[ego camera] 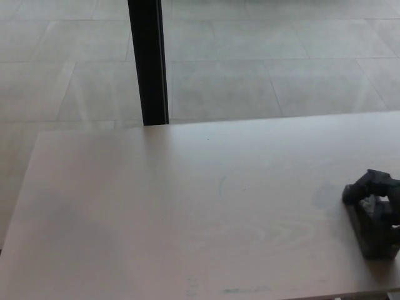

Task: The robot uses its right hand to hold the eraser kept in the middle of the desk and use it to wipe the desk by swiping its surface twice

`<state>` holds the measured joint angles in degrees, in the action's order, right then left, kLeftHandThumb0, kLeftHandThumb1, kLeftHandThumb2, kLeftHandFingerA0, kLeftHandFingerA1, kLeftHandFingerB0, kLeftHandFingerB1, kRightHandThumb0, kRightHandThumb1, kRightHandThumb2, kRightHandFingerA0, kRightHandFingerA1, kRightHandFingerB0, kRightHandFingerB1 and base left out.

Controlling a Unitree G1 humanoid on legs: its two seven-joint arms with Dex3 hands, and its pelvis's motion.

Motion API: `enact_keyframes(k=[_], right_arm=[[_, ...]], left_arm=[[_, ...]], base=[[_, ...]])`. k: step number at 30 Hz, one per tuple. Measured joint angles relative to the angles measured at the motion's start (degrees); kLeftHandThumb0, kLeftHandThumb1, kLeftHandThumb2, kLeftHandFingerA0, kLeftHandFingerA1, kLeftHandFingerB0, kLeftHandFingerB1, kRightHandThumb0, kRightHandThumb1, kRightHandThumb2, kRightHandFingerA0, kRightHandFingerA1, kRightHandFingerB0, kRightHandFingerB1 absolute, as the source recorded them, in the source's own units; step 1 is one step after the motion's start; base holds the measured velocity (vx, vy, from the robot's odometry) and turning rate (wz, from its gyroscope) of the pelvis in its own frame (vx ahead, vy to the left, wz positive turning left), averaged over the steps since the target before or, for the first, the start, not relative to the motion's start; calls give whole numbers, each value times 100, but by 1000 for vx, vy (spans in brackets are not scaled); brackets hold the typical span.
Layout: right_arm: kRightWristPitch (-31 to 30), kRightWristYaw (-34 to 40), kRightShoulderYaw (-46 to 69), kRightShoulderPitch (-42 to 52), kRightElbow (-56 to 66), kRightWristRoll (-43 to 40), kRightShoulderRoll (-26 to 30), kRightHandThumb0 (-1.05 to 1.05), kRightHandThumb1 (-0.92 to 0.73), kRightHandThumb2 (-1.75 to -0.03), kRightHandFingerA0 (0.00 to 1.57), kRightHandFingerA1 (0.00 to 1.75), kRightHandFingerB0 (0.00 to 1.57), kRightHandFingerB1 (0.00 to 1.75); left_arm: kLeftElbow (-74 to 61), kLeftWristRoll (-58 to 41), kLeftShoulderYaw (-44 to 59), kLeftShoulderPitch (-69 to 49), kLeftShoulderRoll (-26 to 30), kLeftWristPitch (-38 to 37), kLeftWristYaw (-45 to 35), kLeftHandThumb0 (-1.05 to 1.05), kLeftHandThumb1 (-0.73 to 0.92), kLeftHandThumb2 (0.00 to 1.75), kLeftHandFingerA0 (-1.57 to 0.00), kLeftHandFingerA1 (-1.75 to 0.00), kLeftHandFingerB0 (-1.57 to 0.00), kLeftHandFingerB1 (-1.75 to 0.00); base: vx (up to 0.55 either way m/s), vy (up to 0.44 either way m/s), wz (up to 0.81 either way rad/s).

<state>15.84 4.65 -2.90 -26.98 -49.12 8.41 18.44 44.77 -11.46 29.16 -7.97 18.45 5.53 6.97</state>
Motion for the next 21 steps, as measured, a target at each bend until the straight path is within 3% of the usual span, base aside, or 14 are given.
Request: enact_keyframes(k=[1,6,7,8,9,10,12,13,14,16,17,18,19,21], right_arm=[[7,-4,105,9,-57,-29,20,-14,-54,-108,109,175,74,148],[7,10,543,104,-157,-194,45,-18,-53,-111,97,175,78,161],[7,14,610,119,-172,-223,37,-22,-52,-112,96,175,75,162],[7,21,644,134,-180,-237,21,-22,-52,-112,96,175,75,162],[9,25,665,149,-182,-247,11,-22,-50,-111,96,175,75,163],[21,34,686,167,-196,-260,-14,-21,-51,-108,94,175,79,158],[53,81,692,168,-206,-272,-107,-23,-56,-99,93,175,75,159],[60,101,687,167,-198,-273,-152,-21,-57,-100,94,175,75,160],[62,125,679,165,-179,-273,-199,-21,-57,-101,94,175,73,162],[62,169,636,158,-135,-270,-290,-22,-56,-102,94,175,73,161],[63,188,608,155,-117,-267,-323,-24,-57,-99,95,175,73,161],[63,198,592,153,-108,-266,-348,-24,-57,-99,95,175,73,161],[64,231,532,141,-59,-258,-448,-21,-60,-98,93,175,71,161],[64,256,452,126,32,-258,-647,-19,-57,-95,94,175,72,163]], left_arm=[[3,0,0,3,0,0,0,-38,65,60,-69,-97,-58,-72],[298,9,-34,57,26,-103,0,-39,65,59,-70,-95,-60,-73],[369,10,-41,63,33,-131,0,-41,47,93,-73,-89,-56,-74],[376,12,-53,62,35,-141,1,-41,47,93,-73,-89,-56,-74],[361,15,-66,55,35,-145,4,-41,66,59,-69,-92,-59,-72],[329,21,-91,51,39,-158,5,-42,47,93,-73,-90,-57,-74],[278,17,-103,38,46,-180,5,-39,65,60,-69,-98,-59,-74],[279,11,-98,43,47,-183,5,-41,46,92,-73,-90,-57,-75],[279,7,-94,46,47,-184,5,-39,65,61,-64,-94,-57,-72],[348,-6,-79,87,53,-212,-3,-41,65,60,-67,-94,-58,-73],[384,-10,-73,109,56,-235,-8,-42,46,93,-71,-89,-56,-74],[404,-10,-73,117,61,-247,-8,-42,46,93,-71,-89,-56,-74],[411,-12,-72,117,67,-263,-8,-41,64,61,-66,-93,-60,-73],[319,-10,-83,98,66,-264,-7,-40,65,61,-67,-93,-59,-73]], base=[[0,0,0],[0,0,0],[0,0,0],[0,0,0],[0,0,0],[0,0,0],[0,0,0],[0,0,0],[0,0,0],[0,0,0],[0,0,0],[0,0,0],[0,0,0],[0,0,0]])
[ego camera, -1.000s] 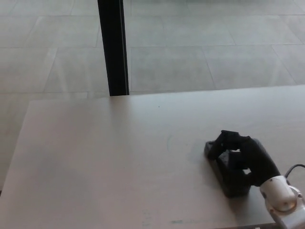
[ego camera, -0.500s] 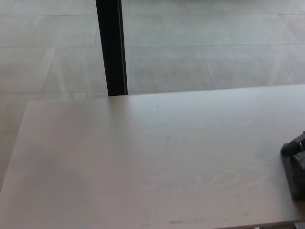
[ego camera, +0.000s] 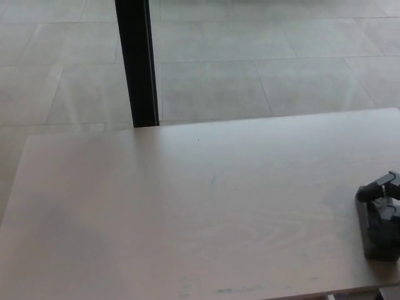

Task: The robot uses its right hand to hold the eraser kept in the middle of the desk and use it to wipe the desk by swiping its surface twice

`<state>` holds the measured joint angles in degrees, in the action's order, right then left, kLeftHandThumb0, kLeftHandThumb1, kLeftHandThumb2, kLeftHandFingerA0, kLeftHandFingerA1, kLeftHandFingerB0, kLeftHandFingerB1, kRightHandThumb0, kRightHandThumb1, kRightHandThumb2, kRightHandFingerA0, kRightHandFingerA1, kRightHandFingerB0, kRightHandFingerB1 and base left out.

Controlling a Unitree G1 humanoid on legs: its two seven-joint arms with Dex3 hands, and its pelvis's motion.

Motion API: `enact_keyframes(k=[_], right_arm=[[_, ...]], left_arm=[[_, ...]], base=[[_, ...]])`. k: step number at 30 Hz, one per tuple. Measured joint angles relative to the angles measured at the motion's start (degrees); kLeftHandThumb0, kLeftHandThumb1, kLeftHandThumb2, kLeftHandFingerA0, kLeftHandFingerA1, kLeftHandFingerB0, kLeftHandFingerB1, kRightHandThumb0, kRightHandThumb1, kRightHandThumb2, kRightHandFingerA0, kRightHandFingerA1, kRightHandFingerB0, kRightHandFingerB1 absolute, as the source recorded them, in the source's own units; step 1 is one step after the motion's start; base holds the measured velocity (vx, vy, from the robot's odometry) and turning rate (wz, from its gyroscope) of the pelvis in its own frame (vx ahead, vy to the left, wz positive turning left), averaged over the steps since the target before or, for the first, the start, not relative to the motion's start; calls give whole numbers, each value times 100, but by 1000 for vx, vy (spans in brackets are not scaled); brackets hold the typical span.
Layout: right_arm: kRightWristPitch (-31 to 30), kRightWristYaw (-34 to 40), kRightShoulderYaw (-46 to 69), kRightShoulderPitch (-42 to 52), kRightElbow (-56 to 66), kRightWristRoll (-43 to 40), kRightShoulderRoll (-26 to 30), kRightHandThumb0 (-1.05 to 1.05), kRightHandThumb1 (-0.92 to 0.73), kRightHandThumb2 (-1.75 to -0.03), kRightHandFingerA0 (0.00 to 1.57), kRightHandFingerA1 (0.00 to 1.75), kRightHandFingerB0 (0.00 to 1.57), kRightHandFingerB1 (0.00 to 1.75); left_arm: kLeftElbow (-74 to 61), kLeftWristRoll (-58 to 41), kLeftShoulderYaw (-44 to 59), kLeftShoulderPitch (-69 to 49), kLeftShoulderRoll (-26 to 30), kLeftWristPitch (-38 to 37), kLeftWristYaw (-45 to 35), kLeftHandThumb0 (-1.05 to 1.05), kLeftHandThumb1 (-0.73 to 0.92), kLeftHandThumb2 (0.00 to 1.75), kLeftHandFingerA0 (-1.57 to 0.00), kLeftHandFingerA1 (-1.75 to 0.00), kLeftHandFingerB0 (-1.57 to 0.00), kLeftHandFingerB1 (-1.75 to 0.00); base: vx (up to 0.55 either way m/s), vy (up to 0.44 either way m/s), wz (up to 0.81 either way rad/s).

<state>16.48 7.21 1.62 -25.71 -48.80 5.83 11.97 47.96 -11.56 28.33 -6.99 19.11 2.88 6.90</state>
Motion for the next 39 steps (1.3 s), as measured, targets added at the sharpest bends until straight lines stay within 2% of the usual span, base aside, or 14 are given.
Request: enact_keyframes(k=[2,3,4,6,8,10,19,20,22,24,25,37,38,39], right_arm=[[-2,40,-108,-12,135,2,-279,-20,-59,-92,94,175,70,165],[-3,47,-151,-15,192,5,-389,-19,-58,-94,93,175,68,168],[-7,50,-204,-18,249,10,-492,-15,-58,-96,94,175,69,167],[0,76,-372,-18,330,50,-694,-15,-61,-93,90,175,66,168],[3,88,-551,-12,430,79,-918,-15,-61,-91,84,175,65,168],[3,95,-744,3,505,112,-1120,-16,-60,-97,80,175,67,164],[180,230,-1691,6,504,415,-1700,-19,-57,-104,87,175,71,159],[211,252,-1758,7,493,443,-1733,-18,-56,-102,90,175,69,164],[264,277,-1864,19,475,477,-1805,-18,-56,-105,89,175,70,167],[318,306,-1951,32,457,505,-1870,-18,-53,-111,89,175,71,164],[369,335,-2006,42,438,521,-1891,-19,-53,-110,89,175,70,167],[629,393,-2201,106,404,554,-1891,-17,-57,-104,81,175,62,173],[632,388,-2190,105,406,552,-1888,-15,-58,-99,81,175,65,167],[632,381,-2163,100,413,549,-1882,-17,-62,-90,84,175,65,165]], left_arm=[[-66,2,-13,-1,0,0,2,-40,64,60,-67,-92,-58,-73],[-80,3,-22,6,0,0,3,-43,46,93,-72,-89,-56,-75],[-88,3,-28,8,0,0,3,-42,63,61,-71,-94,-61,-74],[-3,6,-36,31,16,-21,2,-42,64,61,-71,-95,-62,-74],[41,9,-50,76,26,-38,2,-43,46,93,-74,-91,-59,-75],[38,6,-49,84,30,-48,1,-41,63,62,-69,-96,-61,-74],[167,8,-81,221,90,-100,-7,-42,64,62,-67,-92,-59,-74],[142,7,-87,221,92,-100,-8,-43,45,92,-74,-89,-59,-76],[30,7,-92,209,91,-98,-7,-42,63,62,-67,-93,-59,-75],[-49,3,-92,209,91,-98,-8,-43,45,92,-70,-87,-56,-74],[-71,4,-94,213,92,-98,-8,-40,63,60,-68,-95,-60,-75],[-173,-33,-86,269,89,-71,-2,-41,64,60,-66,-92,-56,-71],[-181,-34,-87,263,89,-69,-2,-42,45,93,-67,-86,-53,-73],[-189,-36,-88,262,89,-66,-3,-42,64,60,-64,-91,-57,-72]], base=[[0,0,0],[0,0,0],[0,0,0],[0,0,0],[0,0,0],[0,0,0],[0,0,0],[0,0,0],[0,0,0],[0,0,0],[0,0,0],[0,0,0],[0,0,0],[0,0,0]])
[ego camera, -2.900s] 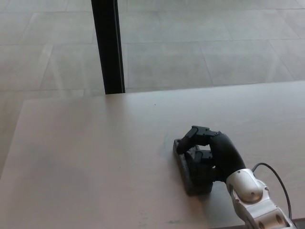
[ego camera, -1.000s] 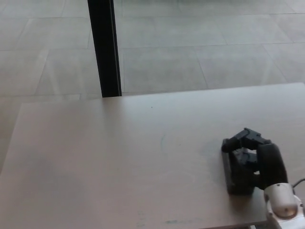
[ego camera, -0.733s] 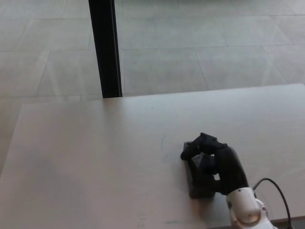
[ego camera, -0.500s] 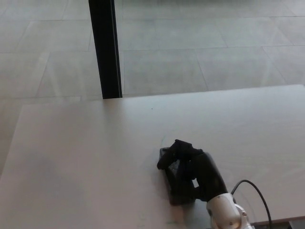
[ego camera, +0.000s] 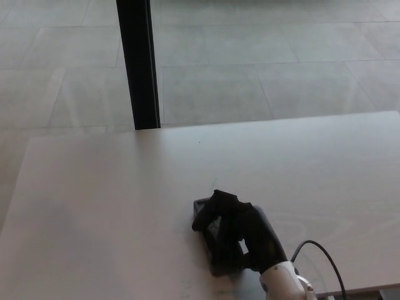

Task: The robot uses its right hand to hold the eraser kept in the middle of the desk and use it to wipe the desk by swiping its surface twice

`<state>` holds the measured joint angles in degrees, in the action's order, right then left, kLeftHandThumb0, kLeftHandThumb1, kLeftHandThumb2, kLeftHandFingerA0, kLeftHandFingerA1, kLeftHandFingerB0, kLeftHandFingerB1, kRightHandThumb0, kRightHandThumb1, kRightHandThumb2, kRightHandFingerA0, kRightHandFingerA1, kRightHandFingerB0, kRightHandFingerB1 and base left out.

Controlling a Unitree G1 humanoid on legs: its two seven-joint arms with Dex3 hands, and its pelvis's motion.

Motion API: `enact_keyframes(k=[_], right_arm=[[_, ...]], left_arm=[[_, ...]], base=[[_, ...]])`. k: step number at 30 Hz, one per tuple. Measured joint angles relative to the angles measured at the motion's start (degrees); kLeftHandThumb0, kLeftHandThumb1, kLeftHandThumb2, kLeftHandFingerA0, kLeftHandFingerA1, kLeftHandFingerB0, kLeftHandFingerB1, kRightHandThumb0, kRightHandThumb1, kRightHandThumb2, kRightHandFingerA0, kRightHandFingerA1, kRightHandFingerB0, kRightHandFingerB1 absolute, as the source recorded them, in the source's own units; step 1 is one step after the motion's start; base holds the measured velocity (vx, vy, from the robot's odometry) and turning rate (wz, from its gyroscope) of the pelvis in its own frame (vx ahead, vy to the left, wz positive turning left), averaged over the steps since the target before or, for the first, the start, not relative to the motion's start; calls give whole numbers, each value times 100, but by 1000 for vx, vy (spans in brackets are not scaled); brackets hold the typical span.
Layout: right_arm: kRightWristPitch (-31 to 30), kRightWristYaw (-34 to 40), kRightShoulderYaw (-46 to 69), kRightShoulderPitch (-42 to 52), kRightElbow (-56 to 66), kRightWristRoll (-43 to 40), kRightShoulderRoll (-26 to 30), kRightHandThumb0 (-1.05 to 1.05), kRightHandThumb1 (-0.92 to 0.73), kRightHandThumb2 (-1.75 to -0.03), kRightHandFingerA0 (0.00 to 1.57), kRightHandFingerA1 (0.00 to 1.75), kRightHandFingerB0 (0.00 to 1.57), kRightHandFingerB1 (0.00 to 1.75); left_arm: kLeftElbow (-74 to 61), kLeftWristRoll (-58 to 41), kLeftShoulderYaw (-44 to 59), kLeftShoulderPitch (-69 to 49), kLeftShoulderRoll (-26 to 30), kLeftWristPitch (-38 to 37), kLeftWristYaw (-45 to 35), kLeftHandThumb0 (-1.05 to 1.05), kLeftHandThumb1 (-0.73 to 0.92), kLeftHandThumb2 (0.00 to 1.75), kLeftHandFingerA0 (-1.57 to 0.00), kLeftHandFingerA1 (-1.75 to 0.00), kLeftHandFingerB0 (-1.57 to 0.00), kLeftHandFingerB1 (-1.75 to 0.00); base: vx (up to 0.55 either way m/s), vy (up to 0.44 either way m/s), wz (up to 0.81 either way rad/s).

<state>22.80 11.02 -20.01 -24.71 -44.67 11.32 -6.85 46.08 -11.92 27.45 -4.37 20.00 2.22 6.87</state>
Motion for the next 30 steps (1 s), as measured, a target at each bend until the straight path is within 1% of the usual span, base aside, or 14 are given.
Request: enact_keyframes(k=[4,5,7,15,18,19,20,21,22,25,26,27,29,30], right_arm=[[-4,-15,139,-32,68,-22,52,-21,-68,-78,83,175,63,166],[-5,-25,189,-31,70,-31,76,-18,-63,-89,84,175,65,167],[-4,-68,319,-19,40,-47,220,-23,-67,-79,84,175,61,167],[5,-178,1028,-130,-217,-144,1034,-20,-59,-111,93,175,77,159],[-4,-238,1456,-152,-408,-274,1501,-22,-60,-98,95,175,73,157],[-7,-255,1589,-153,-454,-311,1639,-21,-59,-100,96,175,74,157],[-14,-264,1683,-153,-482,-337,1732,-16,-59,-102,116,175,76,144],[-29,-291,1822,-145,-541,-383,1871,-21,-58,-104,96,175,77,153],[-47,-314,1929,-138,-598,-416,1993,-16,-57,-105,115,175,76,145],[-135,-358,2246,-134,-763,-518,2308,-23,-58,-98,96,175,72,163],[-165,-372,2336,-134,-806,-545,2370,-23,-57,-99,96,175,73,160],[-209,-393,2432,-133,-854,-579,2449,-22,-56,-98,95,175,74,159],[-317,-430,2615,-132,-932,-639,2570,-22,-56,-104,96,175,75,158],[-357,-455,2688,-128,-950,-674,2601,-31,-48,-115,125,142,102,128]], left_arm=[[5,-10,2,-4,-1,0,-7,-43,63,61,-63,-92,-56,-72],[9,-10,2,-3,-1,0,-9,-43,63,61,-63,-91,-56,-72],[46,-14,3,1,-1,-2,-25,-43,62,61,-64,-91,-56,-71],[6,-28,10,-28,-15,-1,-49,-43,62,61,-62,-90,-55,-71],[-76,-43,27,-78,-28,-1,-51,-43,62,62,-63,-91,-55,-73],[-90,-47,29,-91,-33,-1,-50,-44,44,92,-68,-87,-52,-73],[-101,-49,31,-101,-37,-1,-50,-45,44,93,-68,-87,-51,-72],[-117,-49,33,-120,-42,-1,-50,-43,44,93,-68,-87,-52,-73],[-130,-50,36,-135,-44,-1,-50,-43,46,94,-65,-86,-50,-72],[-163,-61,53,-202,-48,0,-53,-43,46,93,-65,-85,-51,-72],[-161,-64,60,-208,-47,0,-56,-42,63,63,-63,-90,-55,-72],[-158,-65,65,-212,-48,0,-58,-45,46,94,-67,-87,-51,-73],[-158,-65,70,-237,-48,0,-65,-44,46,94,-66,-87,-52,-73],[-154,-66,74,-240,-48,0,-71,-43,63,63,-63,-92,-56,-72]], base=[[0,0,0],[0,0,0],[0,0,0],[0,0,0],[0,0,0],[0,0,0],[0,0,0],[0,0,0],[0,0,0],[0,0,0],[0,0,0],[0,0,0],[0,0,0],[0,0,0]])
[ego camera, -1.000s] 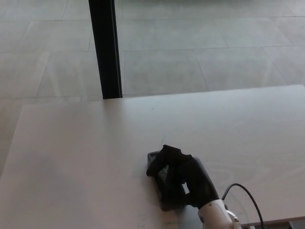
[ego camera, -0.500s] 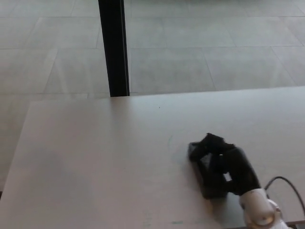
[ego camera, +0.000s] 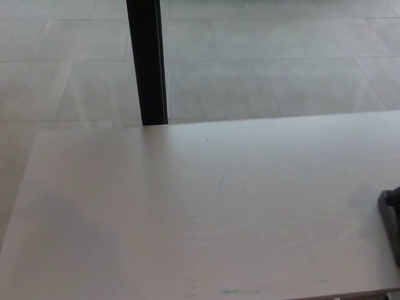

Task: The robot uses its right hand to hold the eraser kept in the middle of the desk and use it to wipe the desk by swiping its surface twice

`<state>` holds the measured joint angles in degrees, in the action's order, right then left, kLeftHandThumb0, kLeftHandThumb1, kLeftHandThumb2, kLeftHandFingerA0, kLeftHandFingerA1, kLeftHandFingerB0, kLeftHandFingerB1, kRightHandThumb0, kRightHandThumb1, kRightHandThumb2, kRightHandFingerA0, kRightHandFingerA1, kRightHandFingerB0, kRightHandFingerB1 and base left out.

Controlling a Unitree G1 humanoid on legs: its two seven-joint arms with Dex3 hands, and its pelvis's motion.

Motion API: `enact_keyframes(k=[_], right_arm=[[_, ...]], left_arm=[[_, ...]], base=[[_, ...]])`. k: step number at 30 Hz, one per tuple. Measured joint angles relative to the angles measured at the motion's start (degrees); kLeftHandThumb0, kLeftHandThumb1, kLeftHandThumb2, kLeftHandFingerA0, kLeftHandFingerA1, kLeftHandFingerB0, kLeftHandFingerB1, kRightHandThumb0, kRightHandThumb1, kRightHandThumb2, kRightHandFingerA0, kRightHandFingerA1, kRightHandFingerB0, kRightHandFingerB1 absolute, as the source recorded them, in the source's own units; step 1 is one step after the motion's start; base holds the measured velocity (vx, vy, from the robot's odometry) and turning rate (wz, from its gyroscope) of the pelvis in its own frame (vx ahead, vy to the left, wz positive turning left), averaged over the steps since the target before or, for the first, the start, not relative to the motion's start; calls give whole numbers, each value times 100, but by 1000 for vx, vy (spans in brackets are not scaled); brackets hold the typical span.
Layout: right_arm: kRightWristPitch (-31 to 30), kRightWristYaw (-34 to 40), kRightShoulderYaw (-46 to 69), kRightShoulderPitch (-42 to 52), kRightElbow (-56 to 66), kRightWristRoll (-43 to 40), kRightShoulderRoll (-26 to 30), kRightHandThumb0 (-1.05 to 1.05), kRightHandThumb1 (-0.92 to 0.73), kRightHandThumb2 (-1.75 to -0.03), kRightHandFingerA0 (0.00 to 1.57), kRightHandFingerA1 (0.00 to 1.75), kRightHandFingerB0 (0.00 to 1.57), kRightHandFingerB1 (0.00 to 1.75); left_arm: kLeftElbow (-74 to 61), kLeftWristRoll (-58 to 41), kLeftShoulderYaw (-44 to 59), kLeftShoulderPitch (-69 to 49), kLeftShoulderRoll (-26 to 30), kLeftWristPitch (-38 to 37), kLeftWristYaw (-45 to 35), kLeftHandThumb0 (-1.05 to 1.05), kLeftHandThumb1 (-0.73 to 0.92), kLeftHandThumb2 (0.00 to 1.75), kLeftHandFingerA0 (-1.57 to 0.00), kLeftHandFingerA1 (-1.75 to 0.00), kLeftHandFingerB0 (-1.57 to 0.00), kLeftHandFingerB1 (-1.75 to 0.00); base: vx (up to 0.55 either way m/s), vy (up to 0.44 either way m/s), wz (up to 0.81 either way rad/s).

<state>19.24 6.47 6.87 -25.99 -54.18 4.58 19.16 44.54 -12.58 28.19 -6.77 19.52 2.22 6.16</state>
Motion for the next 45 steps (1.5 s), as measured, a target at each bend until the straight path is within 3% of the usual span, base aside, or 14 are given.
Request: enact_keyframes(k=[4,8,9,14,15,16,24,31,36,37,38,43,44,45], right_arm=[[-156,-140,352,68,-53,-190,142,-22,-47,-114,98,175,82,155],[-230,-235,562,136,-91,-339,158,-23,-47,-113,100,175,85,151],[-237,-247,584,142,-91,-364,158,-35,-49,-113,125,142,100,128],[-262,-445,657,186,12,-523,156,-31,-57,-112,119,135,89,116],[-273,-499,653,196,55,-544,156,-28,-67,-88,94,175,77,114],[-292,-562,652,206,98,-571,155,-38,-76,-67,80,165,68,47],[-828,-1211,722,233,1007,-910,167,-55,-74,-62,56,43,24,29],[-1369,-1609,1228,-113,1833,-1310,585,-73,-63,-94,42,53,16,42],[-1703,-1760,2129,-283,2135,-1688,1393,-67,-81,-64,57,45,32,31],[-1745,-1775,2286,-270,2182,-1746,1520,-71,-63,-101,52,60,25,48],[-1784,-1798,2468,-227,2237,-1814,1649,-72,-75,-64,64,49,37,34],[-1996,-1856,3442,237,2343,-2124,2054,-61,-78,-63,65,52,37,39],[-2014,-1857,3606,365,2328,-2159,2091,-67,-60,-96,61,63,33,52],[-2042,-1851,3854,559,2295,-2211,2129,-67,-75,-63,72,49,42,38]], left_arm=[[17,-1,16,-19,-1,1,-7,-42,46,93,-68,-86,-52,-72],[79,1,39,-16,-2,1,2,-42,66,60,-67,-92,-58,-72],[98,1,45,-15,-1,1,4,-44,46,93,-69,-88,-55,-74],[94,0,62,-30,-1,1,3,-45,47,95,-68,-86,-53,-73],[84,2,60,-40,0,1,-2,-43,65,62,-65,-90,-57,-71],[77,2,57,-49,-1,1,-3,-43,47,94,-68,-88,-53,-73],[21,-4,78,-72,-1,1,-44,-44,46,94,-66,-86,-51,-72],[73,-1,87,-78,22,0,-75,-46,46,94,-70,-88,-54,-74],[67,-2,140,-106,47,1,-91,-45,47,94,-69,-88,-53,-73],[69,-2,149,-103,47,1,-94,-44,48,95,-67,-86,-51,-72],[64,-1,154,-106,48,1,-98,-44,47,94,-67,-86,-50,-72],[18,-2,177,-126,48,1,-107,-44,48,95,-67,-86,-52,-73],[17,-2,178,-120,48,1,-106,-44,47,94,-66,-86,-53,-73],[18,-3,181,-118,48,2,-106,-44,47,94,-66,-86,-53,-74]], base=[[0,0,0],[0,0,0],[0,0,0],[0,0,0],[0,0,0],[0,0,0],[0,0,0],[0,0,0],[0,0,0],[0,0,0],[0,0,0],[0,0,0],[0,0,0],[0,0,0]])
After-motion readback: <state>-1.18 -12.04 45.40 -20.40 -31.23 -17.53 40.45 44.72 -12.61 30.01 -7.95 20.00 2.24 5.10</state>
